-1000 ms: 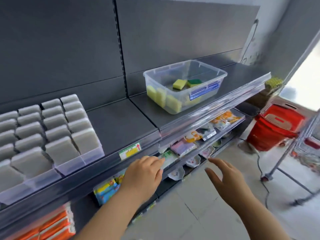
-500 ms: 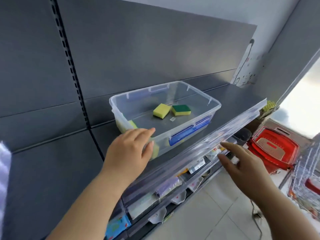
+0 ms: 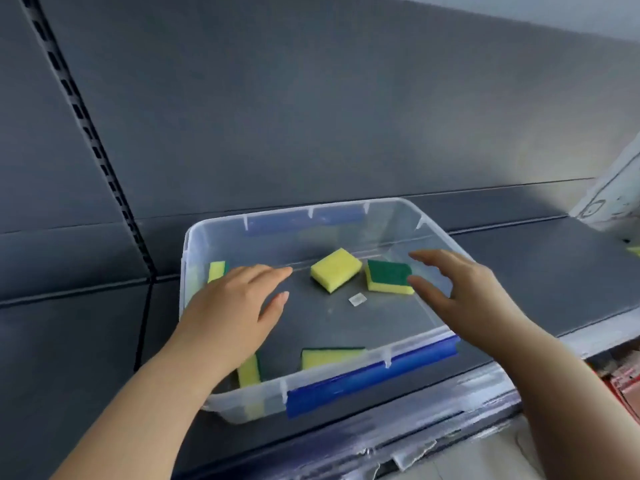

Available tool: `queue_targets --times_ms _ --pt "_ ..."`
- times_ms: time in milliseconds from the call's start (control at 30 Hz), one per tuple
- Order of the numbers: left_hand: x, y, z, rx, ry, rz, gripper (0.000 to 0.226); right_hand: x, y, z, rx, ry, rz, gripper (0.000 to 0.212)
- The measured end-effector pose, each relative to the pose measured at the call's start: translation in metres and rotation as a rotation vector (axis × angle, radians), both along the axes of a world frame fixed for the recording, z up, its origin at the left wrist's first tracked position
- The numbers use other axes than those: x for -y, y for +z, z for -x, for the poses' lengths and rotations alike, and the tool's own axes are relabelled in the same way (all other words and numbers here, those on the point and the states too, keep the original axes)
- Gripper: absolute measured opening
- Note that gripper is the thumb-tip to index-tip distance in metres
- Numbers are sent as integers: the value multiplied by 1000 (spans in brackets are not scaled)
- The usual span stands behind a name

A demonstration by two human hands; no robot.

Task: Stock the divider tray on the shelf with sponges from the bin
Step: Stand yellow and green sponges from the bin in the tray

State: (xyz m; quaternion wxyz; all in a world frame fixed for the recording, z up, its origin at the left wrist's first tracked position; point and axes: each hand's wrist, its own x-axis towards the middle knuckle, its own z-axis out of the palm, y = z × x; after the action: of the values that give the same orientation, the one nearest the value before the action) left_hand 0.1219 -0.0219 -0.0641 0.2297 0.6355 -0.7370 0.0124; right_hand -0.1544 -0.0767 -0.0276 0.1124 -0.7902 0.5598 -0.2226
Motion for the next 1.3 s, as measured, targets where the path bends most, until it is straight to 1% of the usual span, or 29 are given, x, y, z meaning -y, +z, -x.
queue_targets --times_ms 67,133,200,267,367,433,500,567,600,667,733,800,900,967,1033,1200,1300 --pt "4 0 12 -12 129 -13 37 51 -1 3 -101 136 -62 41" --pt "7 0 23 16 238 -19 34 99 -8 -2 -235 248 -137 42" --pt "10 -1 33 53 327 -25 31 139 -22 -10 -418 341 -209 43" --pt "13 0 44 108 373 -2 29 170 -39 -18 -609 425 -254 46" --pt "13 -2 58 151 406 19 42 195 -58 -26 -873 508 -257 62" --pt "12 -3 62 157 422 9 43 197 -67 -29 -964 549 -249 71" --pt "14 -2 65 199 429 19 43 194 -72 -31 -997 575 -243 69" --pt "20 -1 65 262 418 20 41 190 -70 -33 -991 585 -216 64" --pt "25 -1 64 297 404 13 38 188 -66 -34 -952 589 -190 62" --pt "38 2 60 345 347 15 27 183 -49 -33 -819 594 -133 61" --pt "55 7 59 366 263 -24 25 174 -28 -29 -686 597 -82 61" --pt "79 8 64 400 196 -186 32 160 -11 -21 -560 592 -50 61" --pt "115 -4 75 568 20 -452 37 140 -2 -5 -413 589 -64 63" --pt "135 -14 79 590 -71 -536 38 132 -4 4 -391 569 -107 64" --pt "152 -23 81 563 -94 -576 38 130 -11 10 -380 538 -158 65" --pt "170 -43 85 507 -39 -645 41 123 -23 19 -353 453 -304 59" --pt "172 -47 84 463 -18 -646 44 120 -24 22 -352 405 -328 54"
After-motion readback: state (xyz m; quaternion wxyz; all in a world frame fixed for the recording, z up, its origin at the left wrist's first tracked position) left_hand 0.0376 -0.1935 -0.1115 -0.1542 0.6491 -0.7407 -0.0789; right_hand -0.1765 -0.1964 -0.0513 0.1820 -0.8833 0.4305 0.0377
